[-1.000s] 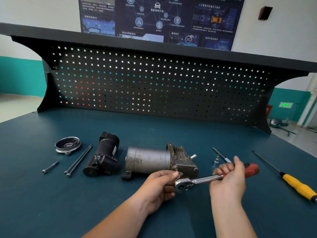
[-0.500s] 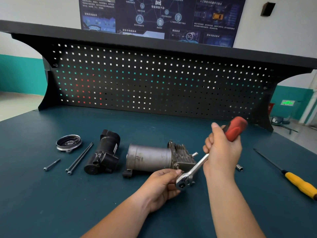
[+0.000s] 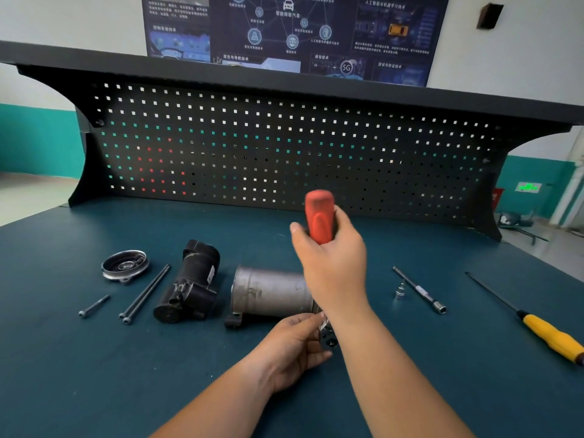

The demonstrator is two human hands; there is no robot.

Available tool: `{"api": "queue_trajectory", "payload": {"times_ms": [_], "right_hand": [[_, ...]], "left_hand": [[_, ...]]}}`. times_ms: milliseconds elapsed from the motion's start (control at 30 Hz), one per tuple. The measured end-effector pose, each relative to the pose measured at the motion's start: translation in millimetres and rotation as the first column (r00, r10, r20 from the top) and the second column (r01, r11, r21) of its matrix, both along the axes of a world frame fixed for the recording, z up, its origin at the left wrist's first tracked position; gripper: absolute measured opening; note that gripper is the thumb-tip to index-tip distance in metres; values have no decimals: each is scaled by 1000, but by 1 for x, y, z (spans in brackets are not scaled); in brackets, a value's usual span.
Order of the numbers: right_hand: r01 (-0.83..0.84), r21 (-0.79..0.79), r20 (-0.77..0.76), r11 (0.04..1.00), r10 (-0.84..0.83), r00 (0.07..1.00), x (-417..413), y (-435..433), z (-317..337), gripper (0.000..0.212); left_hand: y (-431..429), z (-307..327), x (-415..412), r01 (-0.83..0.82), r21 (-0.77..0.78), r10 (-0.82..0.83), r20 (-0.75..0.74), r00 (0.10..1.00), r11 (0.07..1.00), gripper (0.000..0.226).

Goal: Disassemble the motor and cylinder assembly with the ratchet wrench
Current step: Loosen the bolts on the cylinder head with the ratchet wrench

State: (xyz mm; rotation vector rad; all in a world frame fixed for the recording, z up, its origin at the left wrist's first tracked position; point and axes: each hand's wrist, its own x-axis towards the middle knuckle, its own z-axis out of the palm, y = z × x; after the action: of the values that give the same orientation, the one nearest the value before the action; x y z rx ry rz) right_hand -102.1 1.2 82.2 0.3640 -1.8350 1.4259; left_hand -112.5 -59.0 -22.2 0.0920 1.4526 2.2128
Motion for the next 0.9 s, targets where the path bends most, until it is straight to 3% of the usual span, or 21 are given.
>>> {"api": "queue_trajectory", "payload": {"times_ms": [100, 167, 300, 400, 467, 533, 633, 700, 767, 833, 900], "right_hand": [[-45, 162, -12, 986, 48, 999, -2, -13, -3, 41], [-67, 257, 6, 964, 68, 998, -3, -21, -6, 39], [-79, 256, 1, 964, 81, 997, -4, -25, -10, 42], [-33, 72, -41, 997, 36, 999, 2, -13, -8, 40], [9, -190, -25, 982, -14, 1000, 6, 3, -6, 28], [13, -538, 1, 843, -15, 1000, 8, 24, -9, 21], [-4, -882, -23, 471, -36, 999, 13, 60, -26, 27], [44, -960, 31, 278, -51, 998, 18, 75, -41, 27], [89, -980, 85, 180, -30, 996, 18, 80, -52, 26], [85, -976, 78, 199, -39, 996, 16, 80, -52, 25], [35, -949, 20, 314, -48, 999, 13, 74, -40, 26]], "left_hand": [[-2, 1, 0, 21, 16, -20, -22, 1000, 1000, 6], [-3, 3, 0, 29, 30, -28, -24, 999, 999, 16], [-4, 2, 1, 38, -4, -39, -38, 999, 999, 35], [-3, 1, -2, 3, -30, -5, -58, 998, 1000, 20], [-2, 0, -2, -25, -35, 23, -50, 998, 999, 12], [-2, -1, -3, -38, -36, 36, -44, 998, 999, 16], [-2, -1, -1, -43, -40, 42, -36, 998, 998, 16], [-2, 0, -1, -45, -42, 43, -34, 998, 998, 14], [-2, 1, -1, -44, -43, 43, -25, 999, 998, 14], [-2, 2, 0, -41, -42, 40, -23, 999, 998, 14], [-3, 3, 1, -28, -44, 27, -27, 999, 999, 17]]}}
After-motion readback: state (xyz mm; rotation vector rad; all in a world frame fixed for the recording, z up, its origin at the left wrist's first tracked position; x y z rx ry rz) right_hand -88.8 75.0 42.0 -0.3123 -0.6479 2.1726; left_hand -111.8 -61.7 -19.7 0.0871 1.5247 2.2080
